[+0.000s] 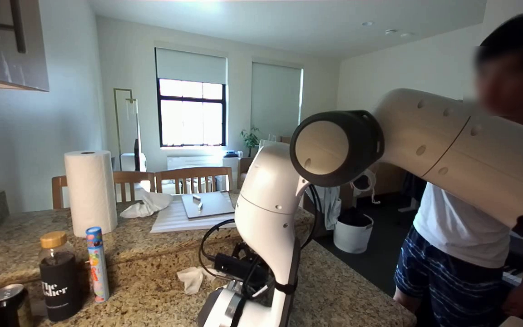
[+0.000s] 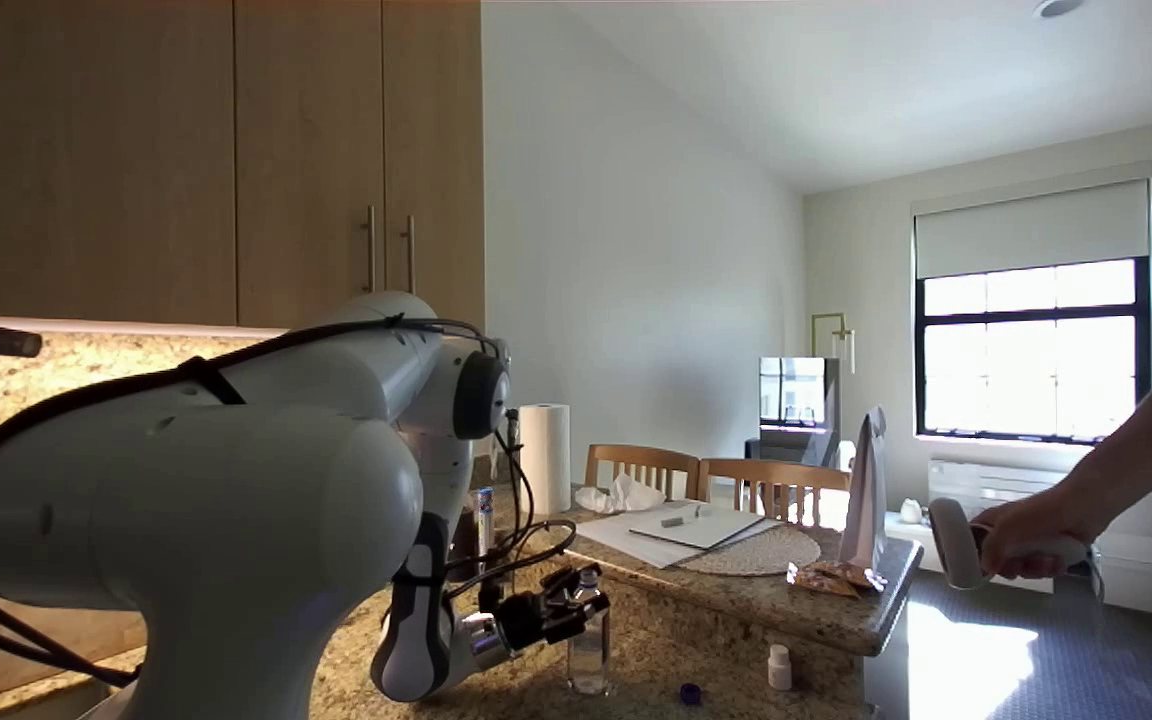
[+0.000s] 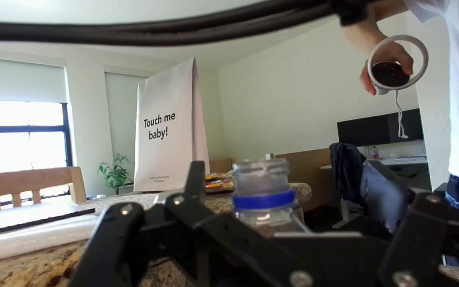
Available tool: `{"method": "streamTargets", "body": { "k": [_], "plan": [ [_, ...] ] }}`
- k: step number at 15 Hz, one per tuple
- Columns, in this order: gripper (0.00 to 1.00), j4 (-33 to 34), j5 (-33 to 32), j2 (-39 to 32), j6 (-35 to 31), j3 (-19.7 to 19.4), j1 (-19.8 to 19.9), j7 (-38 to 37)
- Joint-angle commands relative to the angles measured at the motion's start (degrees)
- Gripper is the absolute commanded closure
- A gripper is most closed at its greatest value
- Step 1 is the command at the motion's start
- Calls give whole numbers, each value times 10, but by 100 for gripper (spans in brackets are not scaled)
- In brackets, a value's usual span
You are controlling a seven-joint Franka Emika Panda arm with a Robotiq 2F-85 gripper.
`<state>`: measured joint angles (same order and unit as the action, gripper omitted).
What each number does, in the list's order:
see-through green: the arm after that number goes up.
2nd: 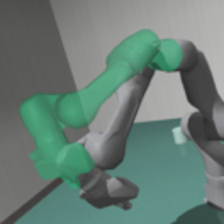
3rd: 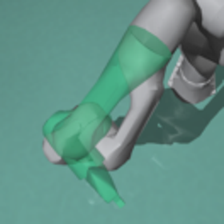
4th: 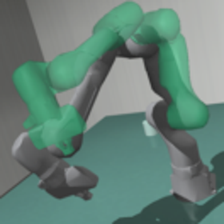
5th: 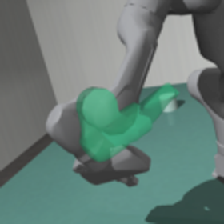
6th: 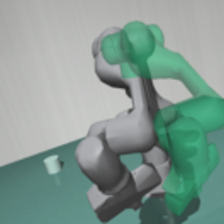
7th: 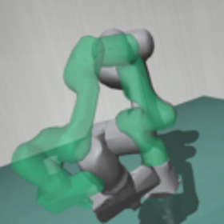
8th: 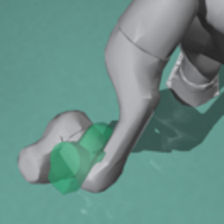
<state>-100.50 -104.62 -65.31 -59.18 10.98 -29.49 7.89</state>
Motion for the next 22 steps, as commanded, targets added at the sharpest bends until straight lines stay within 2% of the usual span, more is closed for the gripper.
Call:
{"method": "streamTargets", "body": {
  "k": [1, 4, 9, 10, 11, 15, 17, 22],
  "plan": [
    [0, 14, 4, -16, -1, 12, 14, -2],
    [0, 16, 14, -15, -34, 32, 29, 0],
    [0, 32, 25, -15, -44, 41, 36, 0],
    [25, 33, 26, -15, -48, 41, 37, 0],
    [26, 34, 27, -15, -50, 41, 37, -1],
    [53, 34, 28, -14, -53, 41, 36, -1],
    [62, 34, 30, -14, -53, 41, 36, -1],
    [71, 34, 30, -14, -52, 41, 35, -1]
  ]
}}
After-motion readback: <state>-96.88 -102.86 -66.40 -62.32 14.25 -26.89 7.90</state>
